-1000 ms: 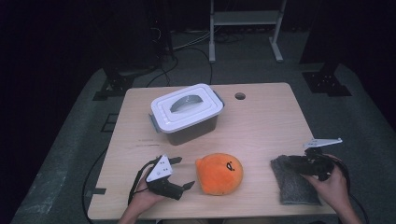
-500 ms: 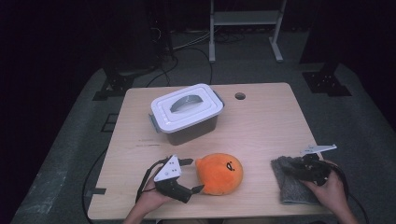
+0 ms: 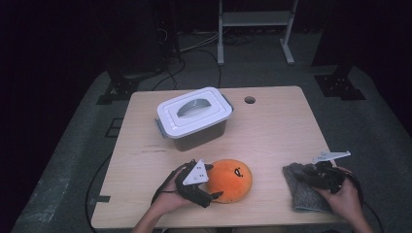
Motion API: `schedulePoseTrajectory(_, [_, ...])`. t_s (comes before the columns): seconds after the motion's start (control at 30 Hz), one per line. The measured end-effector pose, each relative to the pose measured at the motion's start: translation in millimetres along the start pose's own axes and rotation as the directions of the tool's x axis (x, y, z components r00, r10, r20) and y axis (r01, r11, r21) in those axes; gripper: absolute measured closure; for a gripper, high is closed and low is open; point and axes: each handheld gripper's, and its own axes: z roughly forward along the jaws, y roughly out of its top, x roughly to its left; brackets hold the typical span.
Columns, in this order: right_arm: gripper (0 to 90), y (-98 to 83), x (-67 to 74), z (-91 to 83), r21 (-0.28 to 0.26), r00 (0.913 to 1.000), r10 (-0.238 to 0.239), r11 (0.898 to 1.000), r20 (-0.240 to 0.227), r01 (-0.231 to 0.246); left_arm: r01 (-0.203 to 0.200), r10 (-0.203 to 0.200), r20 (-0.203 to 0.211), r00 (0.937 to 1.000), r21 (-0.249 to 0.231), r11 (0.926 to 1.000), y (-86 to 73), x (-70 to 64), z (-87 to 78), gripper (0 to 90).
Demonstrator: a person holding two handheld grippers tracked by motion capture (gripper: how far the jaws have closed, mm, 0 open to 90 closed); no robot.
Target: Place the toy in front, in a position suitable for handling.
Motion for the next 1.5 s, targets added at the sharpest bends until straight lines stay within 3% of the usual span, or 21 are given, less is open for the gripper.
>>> schedulePoseTrajectory(0.13, [76.2,3.8,-5.2,-2.2,0.033,0.9968,0.056,0.998,-0.057,-0.055,0.006,-0.006,0.005,1.0000,-0.030,0.9995,-4.8,0.5,0.8,14.2])
schedulePoseTrajectory(0.2, [76.6,5.2,-4.7,-2.7,0.034,0.9963,0.058,0.998,-0.063,-0.056,0.006,-0.006,0.005,1.0000,-0.032,0.9995,-5.2,0.3,1.2,14.3])
schedulePoseTrajectory(0.23, [76.9,9.4,-0.4,-5.4,0.013,0.9924,0.056,0.998,-0.109,-0.054,0.002,-0.002,0.001,1.0000,-0.036,0.9993,-5.2,0.4,2.2,14.3])
schedulePoseTrajectory(0.3, [76.9,11.4,2.3,-6.6,0.003,0.9910,0.047,0.999,-0.125,-0.047,0.004,-0.004,0.001,1.0000,-0.042,0.9991,-5.2,0.7,2.9,14.3])
schedulePoseTrajectory(0.37, [76.9,23.0,17.3,-12.0,-0.032,0.9855,-0.007,0.999,-0.169,0.001,0.004,-0.004,0.005,1.0000,-0.047,0.9989,-4.4,1.4,4.3,14.3])
schedulePoseTrajectory(0.43, [76.8,27.5,23.1,-14.1,-0.049,0.9818,-0.024,0.999,-0.189,0.015,0.003,-0.003,0.010,0.9999,-0.049,0.9988,-3.7,2.1,5.5,14.4])
schedulePoseTrajectory(0.5, [76.7,42.9,40.6,-19.5,-0.098,0.9686,-0.086,0.993,-0.233,0.064,0.005,-0.004,0.020,0.9998,-0.049,0.9988,-2.6,3.6,6.9,14.3])
schedulePoseTrajectory(0.53, [76.7,42.9,40.6,-19.5,-0.098,0.9686,-0.086,0.993,-0.233,0.064,0.005,-0.004,0.020,0.9998,-0.049,0.9988,-2.6,3.6,6.9,14.3])
schedulePoseTrajectory(0.57, [76.7,55.0,53.5,-22.6,-0.133,0.9540,-0.130,0.986,-0.270,0.097,0.005,-0.004,0.025,0.9997,-0.051,0.9987,-1.5,4.6,7.9,14.3])
schedulePoseTrajectory(0.67, [76.5,69.7,71.9,-22.1,-0.161,0.9342,-0.181,0.978,-0.308,0.136,-0.001,0.003,0.035,0.9994,-0.049,0.9988,2.5,7.3,9.9,14.3])
schedulePoseTrajectory(0.7, [76.5,69.7,71.9,-22.1,-0.161,0.9342,-0.181,0.978,-0.308,0.136,-0.001,0.003,0.035,0.9994,-0.049,0.9988,2.5,7.3,9.9,14.2])
schedulePoseTrajectory(0.73, [76.5,79.9,86.5,-19.1,-0.181,0.9174,-0.224,0.968,-0.329,0.171,0.000,0.002,0.037,0.9993,-0.054,0.9986,3.9,7.8,11.1,14.2])
schedulePoseTrajectory(0.77, [76.4,84.9,94.0,-16.9,-0.187,0.9078,-0.243,0.964,-0.342,0.187,-0.004,0.006,0.038,0.9993,-0.060,0.9982,5.2,7.8,12.3,14.2])
schedulePoseTrajectory(0.8, [76.4,84.9,94.0,-16.9,-0.187,0.9078,-0.243,0.964,-0.342,0.187,-0.007,0.009,0.037,0.9993,-0.067,0.9977,6.1,6.9,13.3,14.2])
schedulePoseTrajectory(0.83, [76.4,93.9,108.9,-9.9,-0.202,0.8877,-0.277,0.956,-0.368,0.214,-0.017,0.020,0.033,0.9993,-0.076,0.9970,7.0,4.3,14.7,14.1])
schedulePoseTrajectory(0.87, [76.4,93.9,108.9,-9.9,-0.202,0.8877,-0.277,0.956,-0.368,0.214,-0.017,0.020,0.033,0.9993,-0.076,0.9970,7.0,4.3,14.7,14.1])
schedulePoseTrajectory(0.97, [76.1,105.3,135.0,13.7,-0.178,0.8604,-0.337,0.940,-0.382,0.290,-0.038,0.039,0.016,0.9991,-0.044,0.9983,6.4,0.3,14.5,11.9])
schedulePoseTrajectory(1.03, [75.9,104.8,138.7,22.2,-0.176,0.8551,-0.344,0.938,-0.388,0.298,-0.043,0.043,0.011,0.9990,-0.027,0.9987,4.3,-0.2,14.6,10.8])
schedulePoseTrajectory(1.13, [75.9,102.5,136.6,23.5,-0.190,0.8514,-0.339,0.940,-0.401,0.284,-0.030,0.030,0.012,0.9995,-0.044,0.9986,-1.2,0.1,12.4,11.0])
schedulePoseTrajectory(1.33, [75.6,87.1,124.9,19.2,-0.194,0.8581,-0.320,0.946,-0.402,0.262,-0.030,0.030,0.007,0.9995,-0.051,0.9982,-3.2,-1.1,11.7,11.1])
schedulePoseTrajectory(1.5, [75.2,70.2,108.6,17.1,-0.179,0.8727,-0.284,0.957,-0.397,0.230,-0.011,0.012,0.008,0.9999,-0.055,0.9984,-5.7,0.7,10.4,11.1])
